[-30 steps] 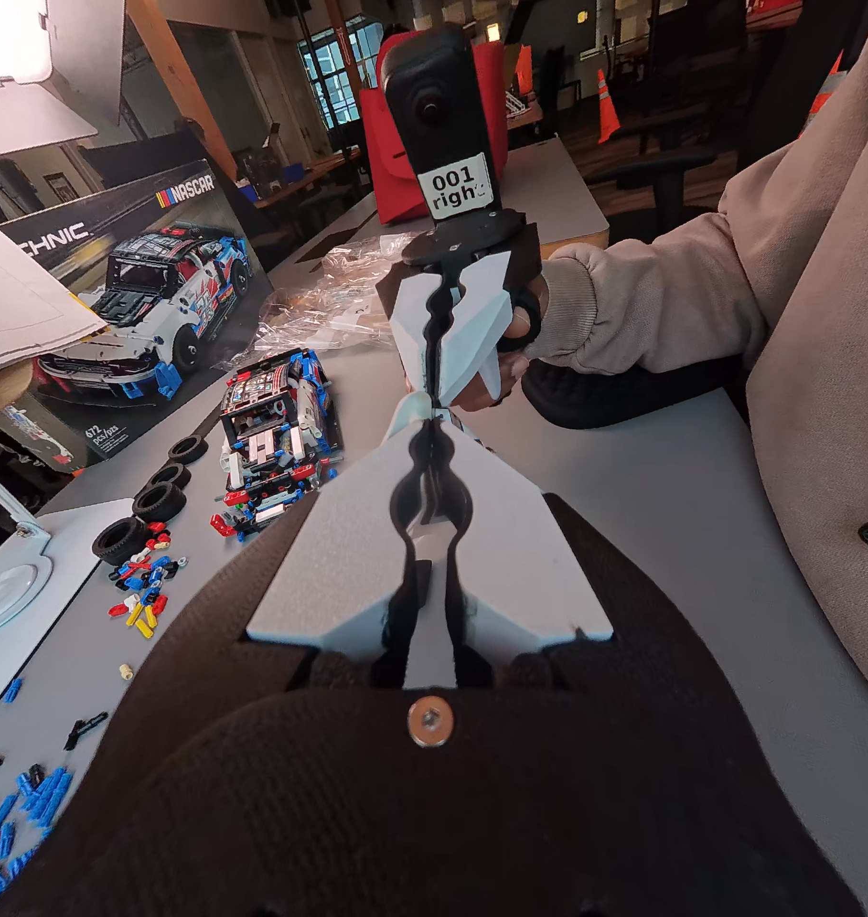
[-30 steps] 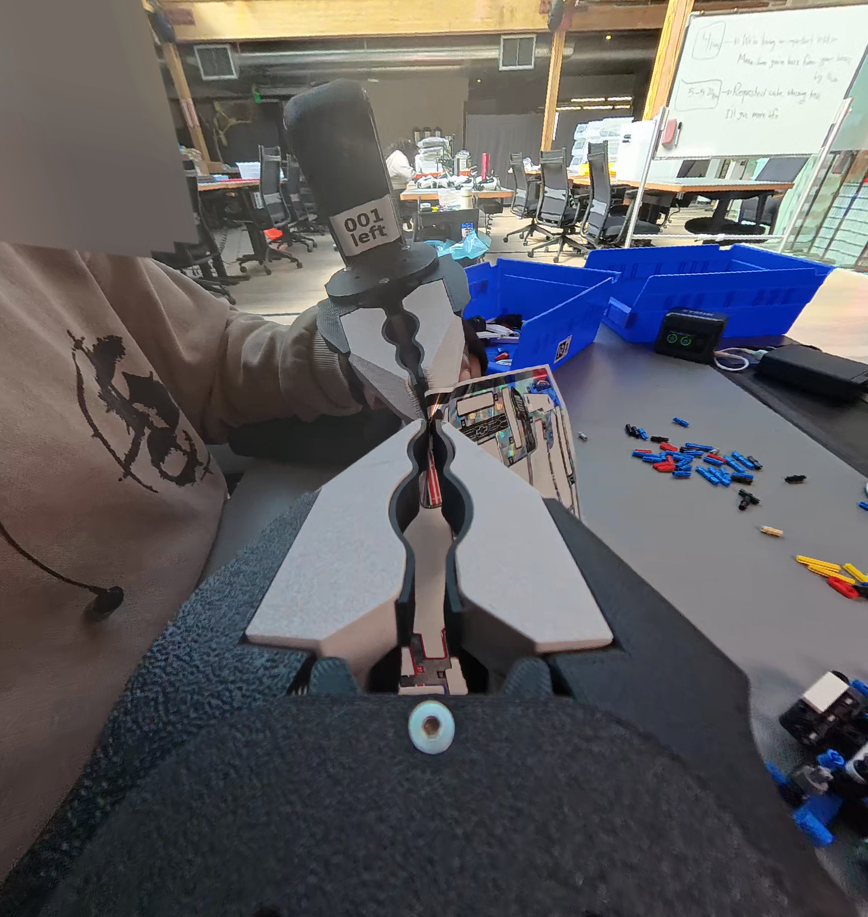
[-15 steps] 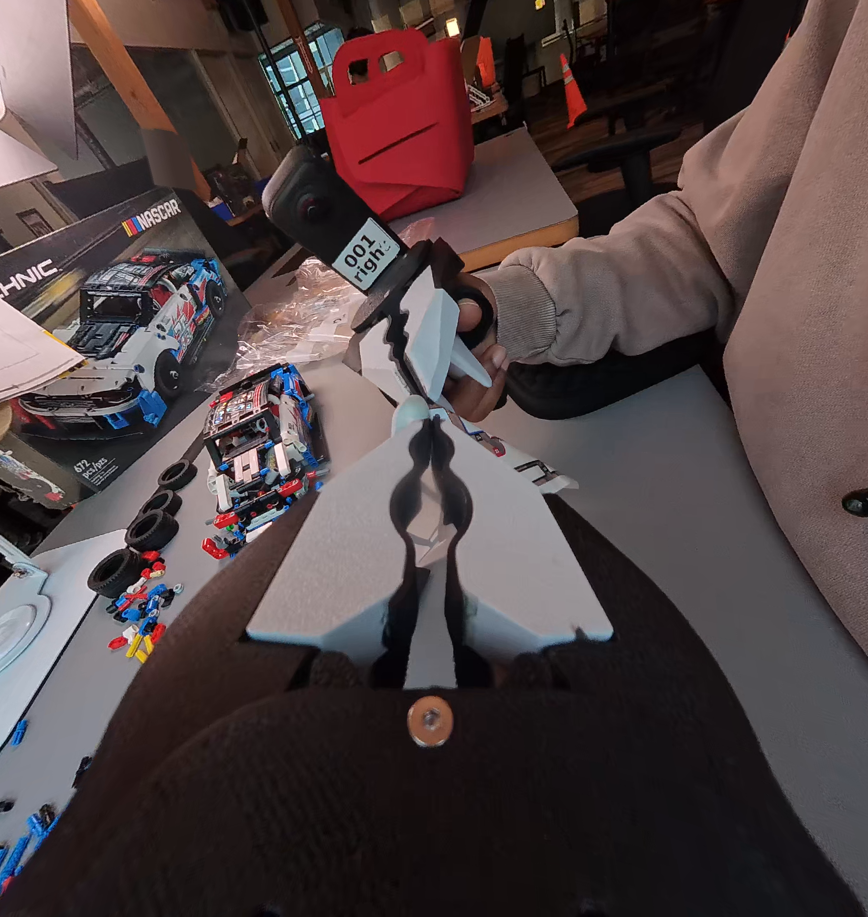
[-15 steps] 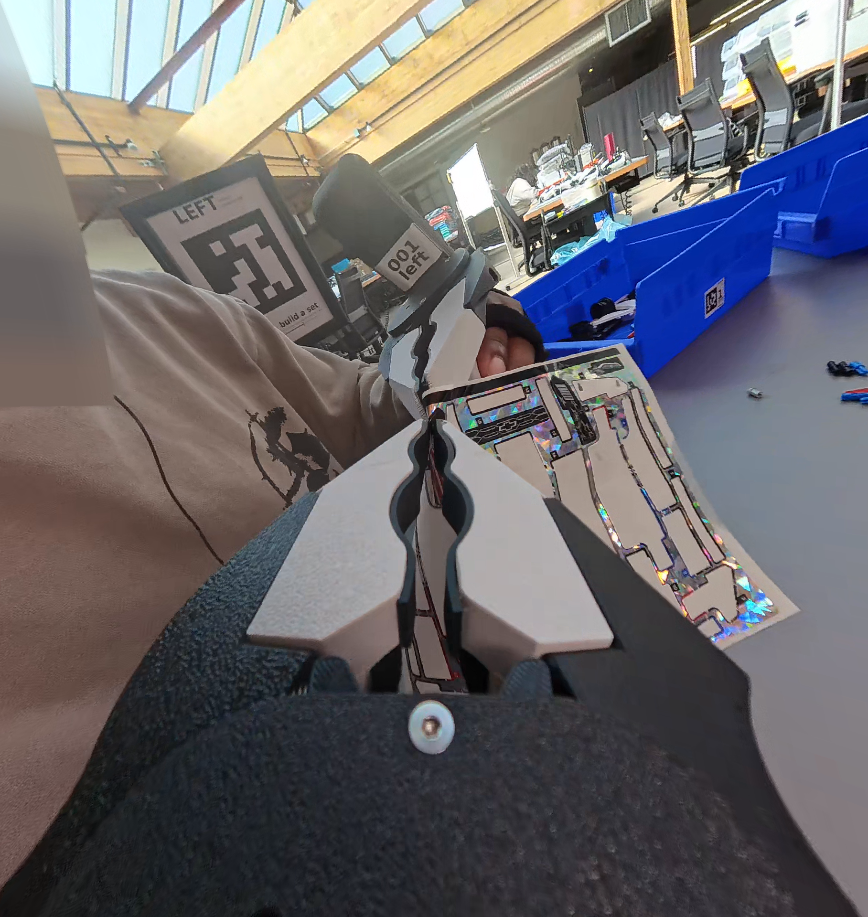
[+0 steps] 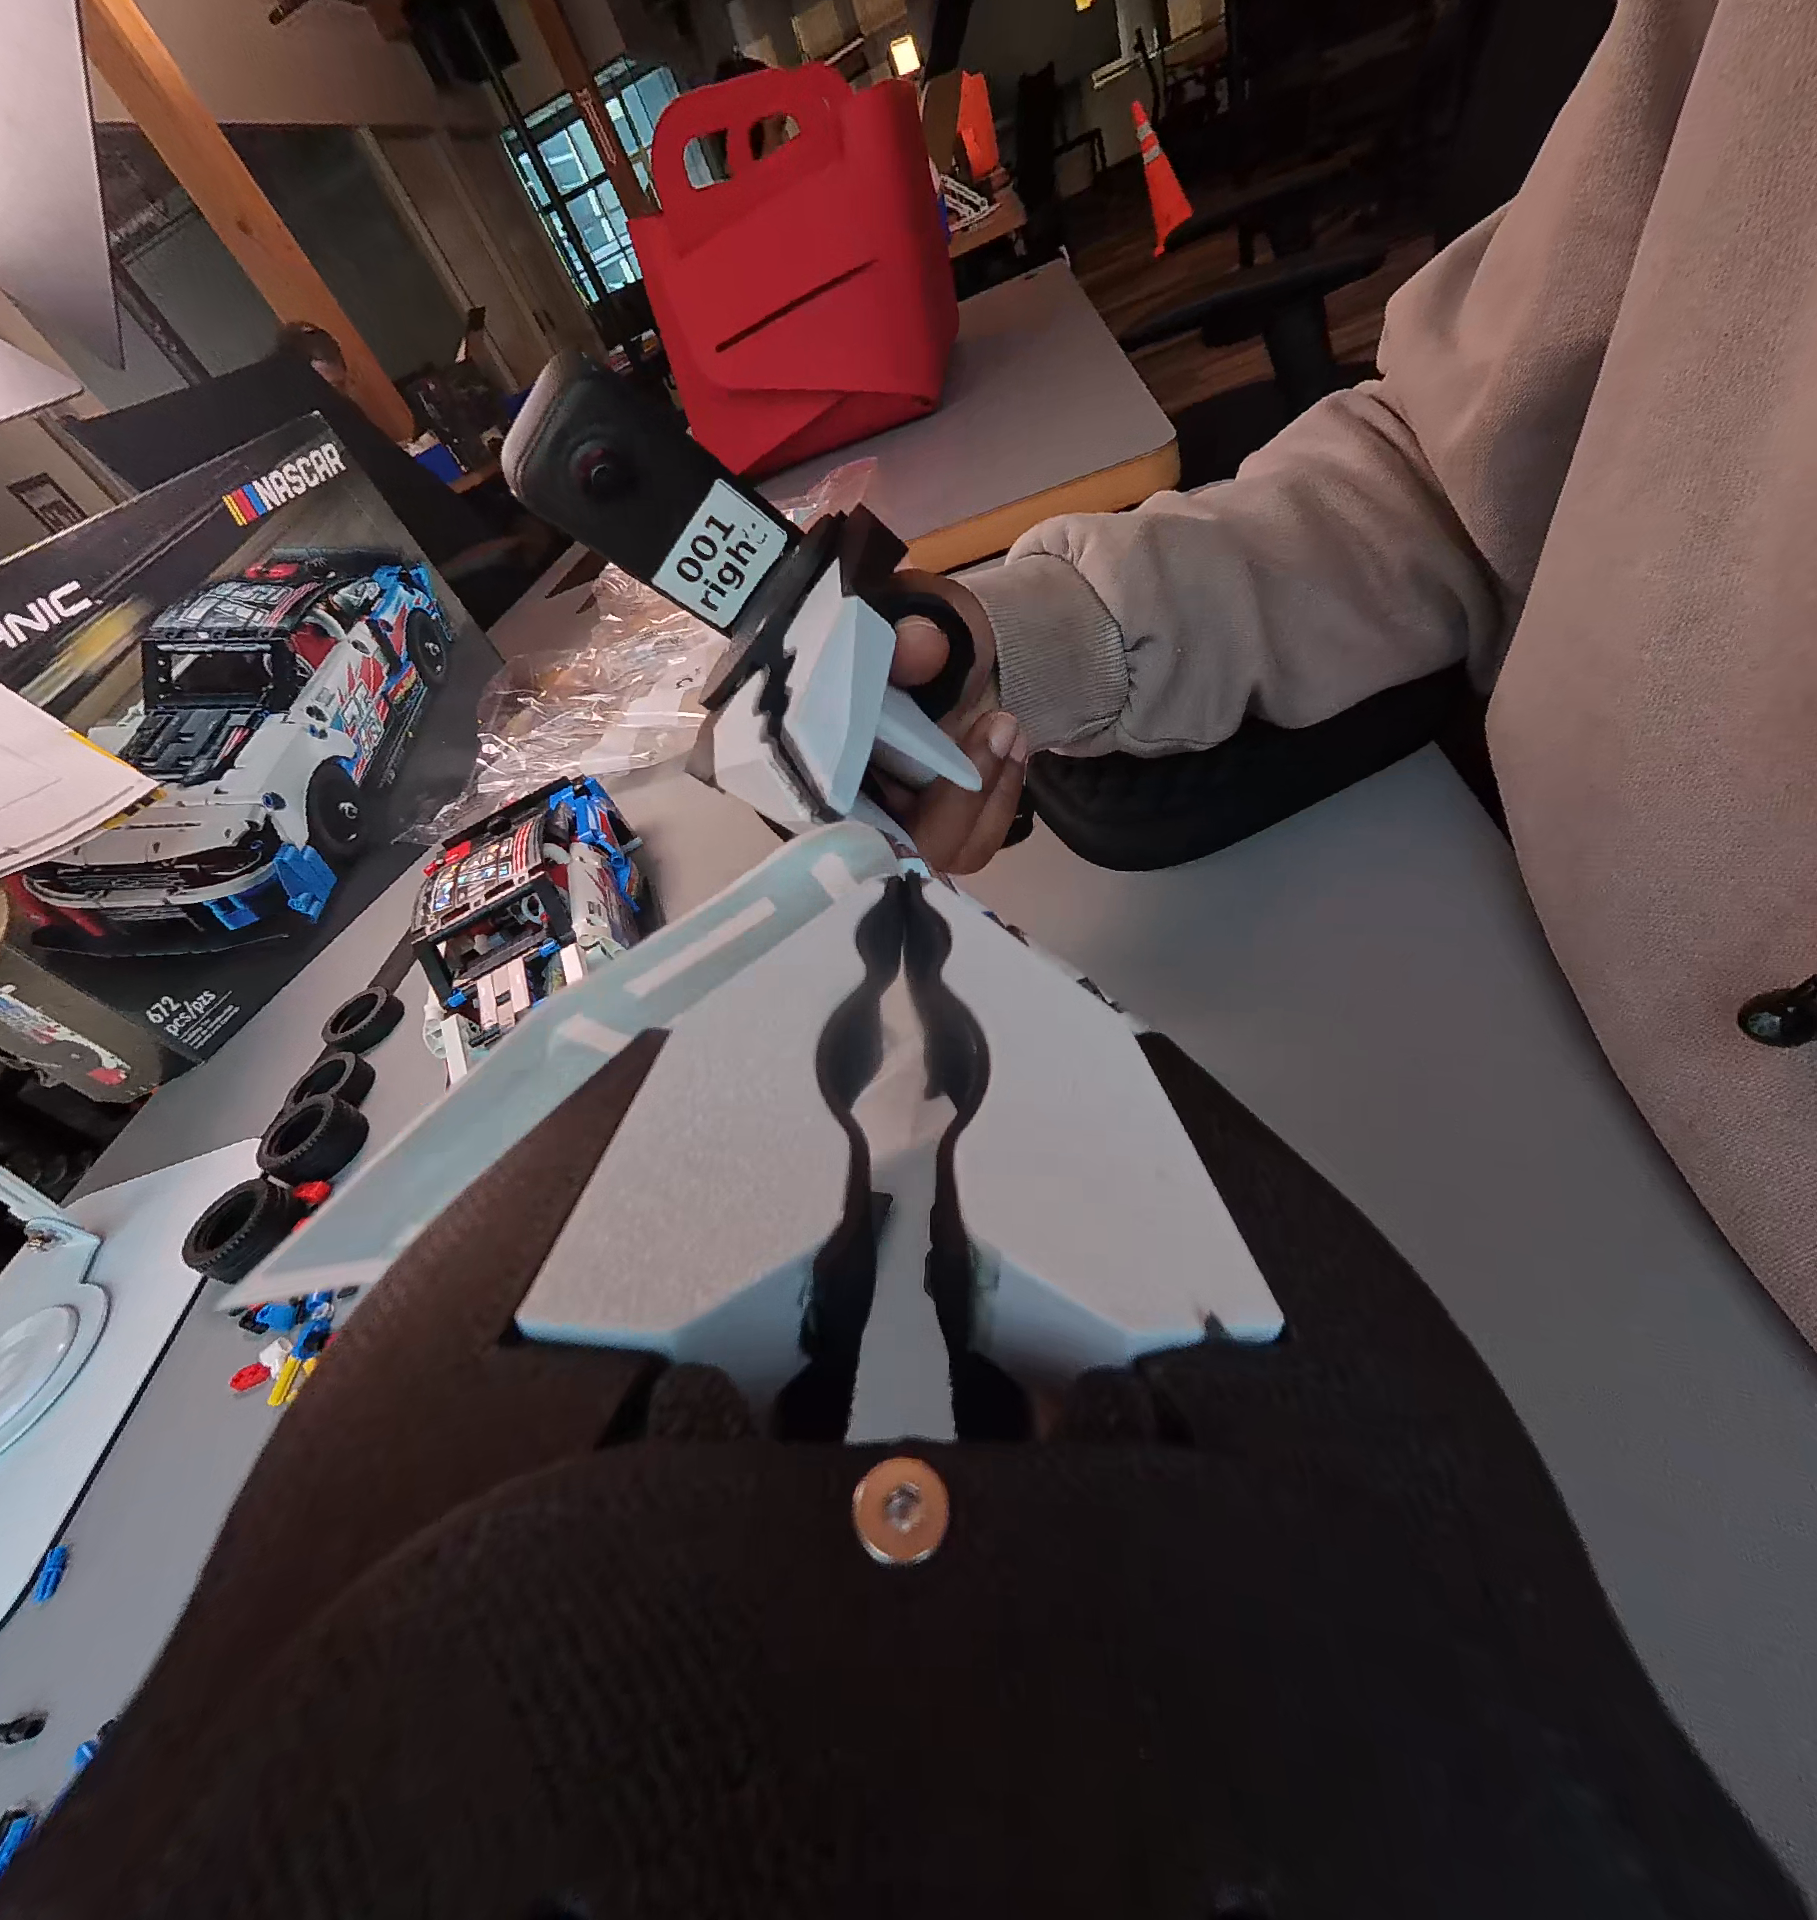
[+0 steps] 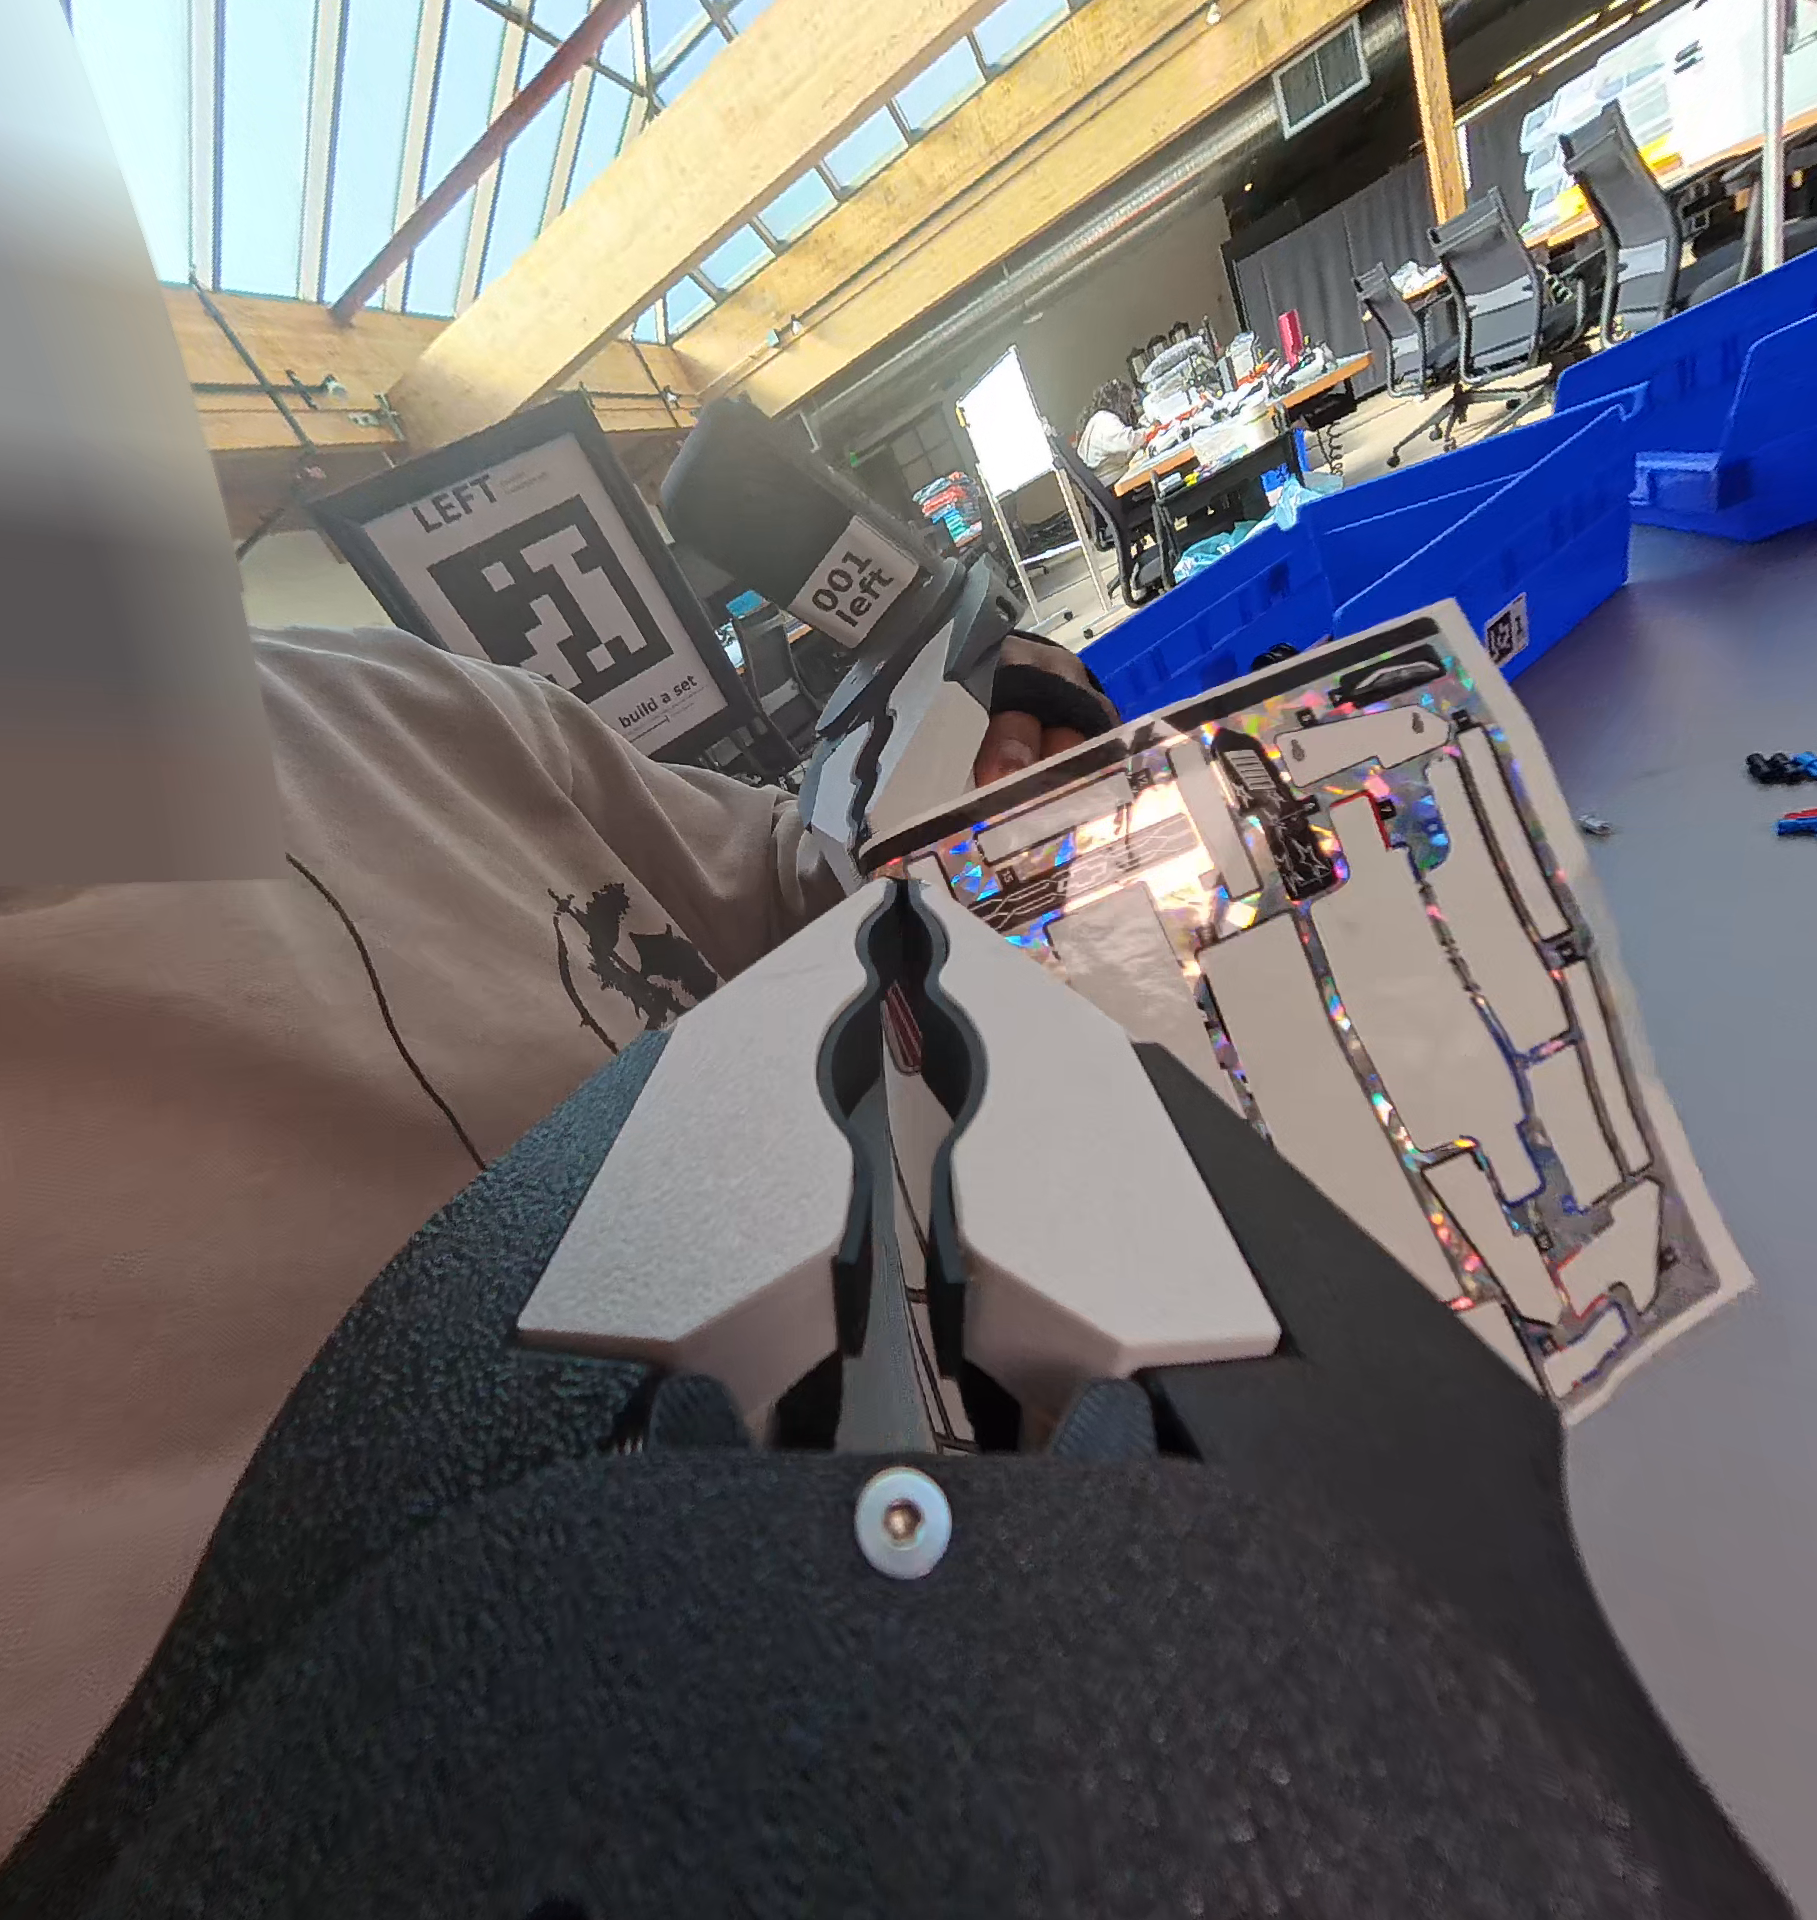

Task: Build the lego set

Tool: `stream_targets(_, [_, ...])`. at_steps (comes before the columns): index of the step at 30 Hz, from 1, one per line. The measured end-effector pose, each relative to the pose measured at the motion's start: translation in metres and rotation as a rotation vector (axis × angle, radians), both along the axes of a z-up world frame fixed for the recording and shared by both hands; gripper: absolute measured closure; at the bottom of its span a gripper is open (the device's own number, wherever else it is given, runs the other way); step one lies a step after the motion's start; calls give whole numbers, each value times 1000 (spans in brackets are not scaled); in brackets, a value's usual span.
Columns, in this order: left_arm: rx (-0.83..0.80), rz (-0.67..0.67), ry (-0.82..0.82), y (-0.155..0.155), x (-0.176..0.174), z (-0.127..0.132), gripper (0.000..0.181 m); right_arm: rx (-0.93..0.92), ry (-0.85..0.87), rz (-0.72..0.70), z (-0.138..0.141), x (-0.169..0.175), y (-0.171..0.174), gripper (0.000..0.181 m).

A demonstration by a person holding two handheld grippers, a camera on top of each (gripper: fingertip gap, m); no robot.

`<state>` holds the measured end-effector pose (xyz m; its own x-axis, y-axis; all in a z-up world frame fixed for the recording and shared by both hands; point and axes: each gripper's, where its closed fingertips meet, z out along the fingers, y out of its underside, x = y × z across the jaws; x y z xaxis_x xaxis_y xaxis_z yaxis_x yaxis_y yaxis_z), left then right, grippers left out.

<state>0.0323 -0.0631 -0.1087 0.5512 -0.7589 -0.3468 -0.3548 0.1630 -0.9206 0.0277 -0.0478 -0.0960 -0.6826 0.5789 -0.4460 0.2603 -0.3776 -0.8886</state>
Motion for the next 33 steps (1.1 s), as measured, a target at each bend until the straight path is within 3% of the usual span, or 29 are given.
stream_targets(4, [1, 12, 0, 2, -2, 0, 181, 43, 12, -31, 2, 0, 2, 181])
stream_targets(8, [5, 28, -4, 4, -4, 1, 181, 233, 47, -76, -3, 0, -4, 172])
stream_targets(15, [3, 46, -4, 8, -6, -2, 181, 441, 75, -162, -11, -6, -9, 176])
stream_targets(27, [-27, 111, 32, 15, -9, -5, 181, 373, 72, -132, -11, -6, -10, 181])
stream_targets(33, [-23, 112, 33, 14, -10, -5, 181, 255, 53, -92, -10, -4, -6, 181])
